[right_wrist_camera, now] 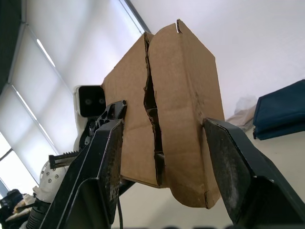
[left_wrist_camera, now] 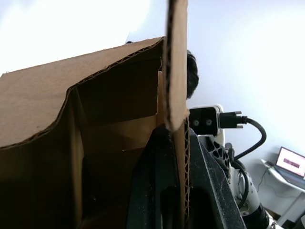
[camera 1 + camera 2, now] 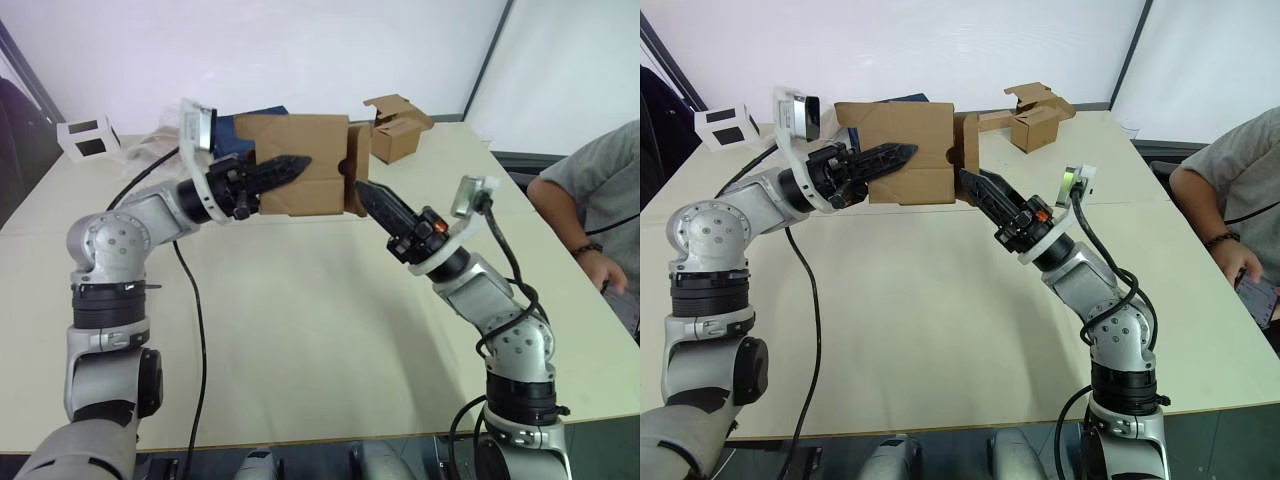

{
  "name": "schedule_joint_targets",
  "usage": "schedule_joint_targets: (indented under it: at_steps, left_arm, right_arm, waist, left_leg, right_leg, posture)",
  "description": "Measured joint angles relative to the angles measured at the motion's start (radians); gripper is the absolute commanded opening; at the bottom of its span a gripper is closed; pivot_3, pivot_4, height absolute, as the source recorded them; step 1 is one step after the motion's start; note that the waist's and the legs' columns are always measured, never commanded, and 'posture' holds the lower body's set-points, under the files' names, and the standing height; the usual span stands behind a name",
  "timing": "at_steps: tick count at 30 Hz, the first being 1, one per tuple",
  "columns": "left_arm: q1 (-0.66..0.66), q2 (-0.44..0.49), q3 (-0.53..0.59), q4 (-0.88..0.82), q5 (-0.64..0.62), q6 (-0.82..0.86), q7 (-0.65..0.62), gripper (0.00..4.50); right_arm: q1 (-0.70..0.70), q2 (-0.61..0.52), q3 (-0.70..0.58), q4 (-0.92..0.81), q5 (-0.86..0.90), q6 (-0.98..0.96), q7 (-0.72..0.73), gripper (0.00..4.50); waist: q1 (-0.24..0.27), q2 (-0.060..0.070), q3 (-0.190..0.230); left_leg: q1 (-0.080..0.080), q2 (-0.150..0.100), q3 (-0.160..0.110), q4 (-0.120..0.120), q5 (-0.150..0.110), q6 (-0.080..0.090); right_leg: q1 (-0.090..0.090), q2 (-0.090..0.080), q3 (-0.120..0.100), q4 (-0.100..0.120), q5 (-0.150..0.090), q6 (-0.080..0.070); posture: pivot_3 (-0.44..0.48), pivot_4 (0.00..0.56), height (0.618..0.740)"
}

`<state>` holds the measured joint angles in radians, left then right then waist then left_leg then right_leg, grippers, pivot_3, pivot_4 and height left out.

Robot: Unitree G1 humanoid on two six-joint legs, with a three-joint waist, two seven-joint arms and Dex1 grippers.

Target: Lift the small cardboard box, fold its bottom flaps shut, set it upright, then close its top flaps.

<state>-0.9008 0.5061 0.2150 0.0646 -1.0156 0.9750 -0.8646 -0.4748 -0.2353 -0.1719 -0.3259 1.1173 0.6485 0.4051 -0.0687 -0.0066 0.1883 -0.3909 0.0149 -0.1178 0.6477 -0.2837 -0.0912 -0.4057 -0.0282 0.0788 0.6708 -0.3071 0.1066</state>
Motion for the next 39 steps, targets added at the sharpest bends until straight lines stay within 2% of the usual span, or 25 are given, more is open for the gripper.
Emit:
schedule_joint_targets:
  at_steps: [1, 2, 3, 25, 39]
  left_arm:
    - [0.000, 0.000, 0.000, 0.000, 0.000, 0.000, 0.000, 0.00]
    - [0.000, 0.000, 0.000, 0.000, 0.000, 0.000, 0.000, 0.00]
    - [0.000, 0.000, 0.000, 0.000, 0.000, 0.000, 0.000, 0.00]
    - [0.014, 0.000, 0.002, -0.039, -0.018, 0.002, -0.006, 0.00]
    - [0.020, 0.000, 0.004, -0.006, -0.018, 0.001, 0.000, 0.00]
  right_arm:
    - [0.000, 0.000, 0.002, 0.001, -0.007, 0.000, 0.000, 2.09]
    - [0.000, 0.000, 0.005, 0.002, -0.015, -0.001, 0.000, 1.63]
    - [0.000, 0.000, 0.008, 0.005, -0.018, -0.001, 0.000, 1.38]
    - [-0.005, 0.006, 0.008, 0.025, -0.081, -0.023, -0.015, 1.38]
    - [-0.003, 0.000, 0.005, 0.005, -0.020, 0.014, -0.016, 1.38]
  waist:
    - [0.000, 0.000, 0.000]
    - [0.000, 0.000, 0.000]
    - [0.000, 0.000, 0.000]
    - [0.000, 0.000, 0.000]
    - [0.000, 0.000, 0.000]
  left_leg:
    - [0.000, 0.000, 0.000, 0.000, 0.000, 0.000]
    - [0.000, 0.000, 0.000, 0.000, 0.000, 0.000]
    - [0.000, 0.000, 0.000, 0.000, 0.000, 0.000]
    - [0.000, 0.000, 0.000, 0.000, 0.000, 0.000]
    - [0.000, 0.000, 0.000, 0.000, 0.000, 0.000]
  right_leg:
    - [0.000, 0.000, 0.000, 0.000, 0.000, 0.000]
    - [0.000, 0.000, 0.000, 0.000, 0.000, 0.000]
    - [0.000, 0.000, 0.000, 0.000, 0.000, 0.000]
    - [0.000, 0.000, 0.000, 0.000, 0.000, 0.000]
    - [0.000, 0.000, 0.000, 0.000, 0.000, 0.000]
  posture:
    - [0.000, 0.150, 0.740]
    - [0.000, 0.150, 0.740]
    - [0.000, 0.150, 0.740]
    - [0.000, 0.150, 0.740]
    - [0.000, 0.150, 0.740]
